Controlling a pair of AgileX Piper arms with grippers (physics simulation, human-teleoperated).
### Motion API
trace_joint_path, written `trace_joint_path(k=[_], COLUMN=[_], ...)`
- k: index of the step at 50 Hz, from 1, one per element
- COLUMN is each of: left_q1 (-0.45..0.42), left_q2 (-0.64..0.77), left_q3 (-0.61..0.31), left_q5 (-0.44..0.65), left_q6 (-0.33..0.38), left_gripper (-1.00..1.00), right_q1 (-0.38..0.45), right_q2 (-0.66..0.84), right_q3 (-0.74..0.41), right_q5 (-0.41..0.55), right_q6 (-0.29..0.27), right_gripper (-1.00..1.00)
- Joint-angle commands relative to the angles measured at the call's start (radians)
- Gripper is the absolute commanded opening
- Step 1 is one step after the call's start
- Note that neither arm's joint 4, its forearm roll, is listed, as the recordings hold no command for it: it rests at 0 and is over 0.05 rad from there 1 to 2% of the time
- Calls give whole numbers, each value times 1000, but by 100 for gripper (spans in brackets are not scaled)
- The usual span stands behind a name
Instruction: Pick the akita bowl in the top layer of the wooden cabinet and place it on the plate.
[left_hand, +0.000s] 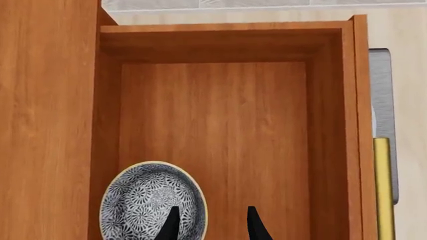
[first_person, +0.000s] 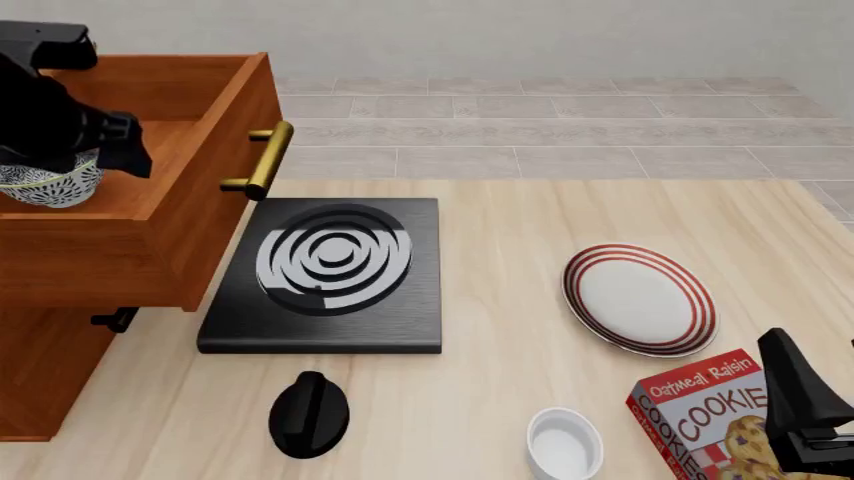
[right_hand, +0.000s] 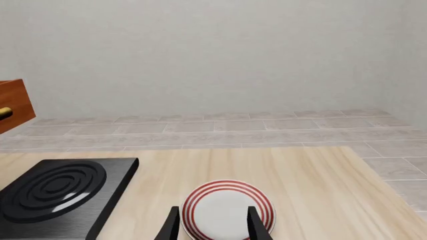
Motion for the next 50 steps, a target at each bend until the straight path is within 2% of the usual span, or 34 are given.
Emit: trace_joint_path(k=[1,9,10,26,50], left_q1=[1,-7,-10,-31,-76], left_q2=[0,-1,-2,-9,-34], left_q3=[19,19,20,21,-51], left_q5=[-16,-18,-20,-27,20], left_q6=[0,-5,-3,-10,-12], left_gripper=[100,100,-100,-100,-100], right_q1=[0,0,0,0,1], right_q2=[0,0,0,0,0], right_q3=[-1,-1,-2,-2,-2], right_q5=[-1,-1,-1,0,-1], right_q6=[1,1,1,2,1], right_gripper=[100,100,100,100,100])
